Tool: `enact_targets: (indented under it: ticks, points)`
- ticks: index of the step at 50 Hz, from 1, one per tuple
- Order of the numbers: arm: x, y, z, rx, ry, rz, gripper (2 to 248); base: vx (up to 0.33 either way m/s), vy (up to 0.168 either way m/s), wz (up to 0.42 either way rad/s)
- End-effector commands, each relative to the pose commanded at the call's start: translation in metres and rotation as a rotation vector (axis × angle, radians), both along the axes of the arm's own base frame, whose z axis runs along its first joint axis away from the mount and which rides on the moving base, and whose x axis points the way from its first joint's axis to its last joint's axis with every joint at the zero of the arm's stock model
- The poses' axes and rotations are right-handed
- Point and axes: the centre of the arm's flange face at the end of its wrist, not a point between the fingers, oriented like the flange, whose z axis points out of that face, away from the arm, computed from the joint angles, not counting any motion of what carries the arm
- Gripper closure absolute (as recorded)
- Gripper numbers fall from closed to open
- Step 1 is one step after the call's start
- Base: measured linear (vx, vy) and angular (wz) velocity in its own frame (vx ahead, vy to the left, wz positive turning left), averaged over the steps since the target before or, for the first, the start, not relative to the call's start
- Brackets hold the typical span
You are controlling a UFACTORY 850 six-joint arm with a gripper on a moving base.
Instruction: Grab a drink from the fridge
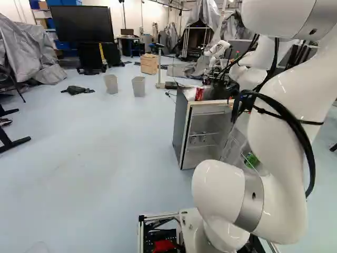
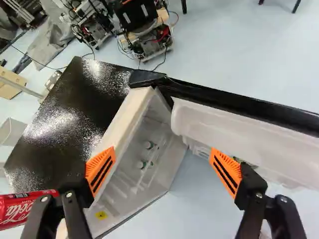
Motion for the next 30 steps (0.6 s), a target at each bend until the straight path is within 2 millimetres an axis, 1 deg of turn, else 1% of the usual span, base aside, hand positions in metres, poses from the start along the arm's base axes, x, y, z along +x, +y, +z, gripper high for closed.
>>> enact_targets:
  ticks: [9, 18, 30]
  points:
    - [-0.01, -0.007, 0.006, 0.09, 0.0, -0.034, 3, 0.0, 0.0, 0.0]
    - [-0.019, -0.015, 0.006, 0.173, 0.007, -0.06, 3, 0.0, 0.0, 0.0]
    - [-0.029, -0.034, 0.006, 0.199, 0.005, -0.097, 3, 0.0, 0.0, 0.0]
